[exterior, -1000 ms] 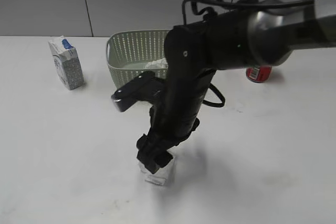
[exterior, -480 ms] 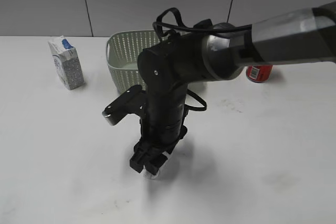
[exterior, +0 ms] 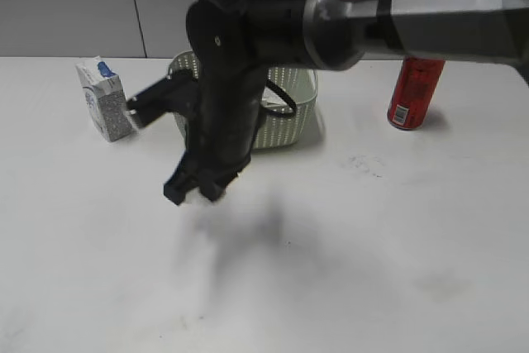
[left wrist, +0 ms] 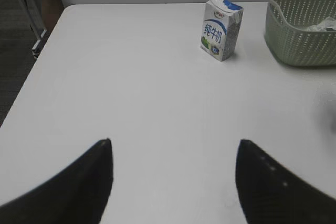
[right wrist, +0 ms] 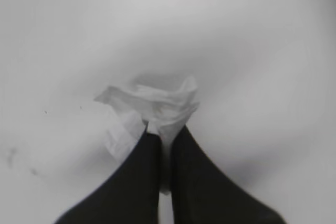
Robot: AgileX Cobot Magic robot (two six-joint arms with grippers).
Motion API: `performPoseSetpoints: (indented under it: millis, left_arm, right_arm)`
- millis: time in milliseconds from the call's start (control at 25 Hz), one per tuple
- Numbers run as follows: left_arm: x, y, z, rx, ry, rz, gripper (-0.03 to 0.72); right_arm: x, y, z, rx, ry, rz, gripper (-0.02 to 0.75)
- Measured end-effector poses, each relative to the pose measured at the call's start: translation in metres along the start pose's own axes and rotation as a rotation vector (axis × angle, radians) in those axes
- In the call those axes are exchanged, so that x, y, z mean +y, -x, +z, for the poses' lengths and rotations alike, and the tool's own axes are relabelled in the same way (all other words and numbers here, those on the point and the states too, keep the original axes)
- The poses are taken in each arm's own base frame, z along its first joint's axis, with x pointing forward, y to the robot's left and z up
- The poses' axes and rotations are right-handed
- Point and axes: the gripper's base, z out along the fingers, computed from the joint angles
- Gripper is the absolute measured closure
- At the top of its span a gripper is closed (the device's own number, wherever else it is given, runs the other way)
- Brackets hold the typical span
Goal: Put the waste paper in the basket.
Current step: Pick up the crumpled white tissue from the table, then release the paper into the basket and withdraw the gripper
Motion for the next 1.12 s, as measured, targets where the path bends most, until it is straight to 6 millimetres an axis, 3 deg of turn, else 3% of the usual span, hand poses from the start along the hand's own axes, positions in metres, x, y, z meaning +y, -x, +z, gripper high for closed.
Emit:
performPoseSetpoints:
  millis: [160, 320, 560, 720, 880, 1000, 1120]
  left_arm:
    - [0.0, 0.0, 0.0, 0.0, 0.001, 0.001, 0.137]
    - [0.0, 0.0, 0.0, 0.0, 0.002, 0.001, 0.137]
    - [0.0, 0.0, 0.0, 0.0, 0.002, 0.001, 0.137]
    - [0.0, 0.0, 0.0, 0.0, 0.002, 0.001, 0.138]
    - [0.0, 0.0, 0.0, 0.0, 0.002, 0.001, 0.138]
    - [0.0, 0.0, 0.0, 0.0, 0.002, 0.001, 0.138]
    - [0.0, 0.0, 0.0, 0.0, 0.002, 0.001, 0.138]
  right_arm:
    - [-0.004, 0.037, -0.045, -0.171, -0.077, -0.055, 0.734]
    - [-0.018, 0.059, -0.083, -0.308, -0.219, -0.106, 0.734]
    - [-0.061, 0.074, -0.105, -0.527, -0.345, -0.068, 0.735]
    - [-0.097, 0.077, -0.098, -0.629, -0.375, 0.019, 0.735]
    - [-0.127, 0.072, -0.076, -0.622, -0.378, 0.113, 0.735]
    - [-0.137, 0.066, -0.051, -0.557, -0.356, 0.17, 0.722]
    - [-0.137, 0.06, -0.026, -0.465, -0.286, 0.235, 0.635]
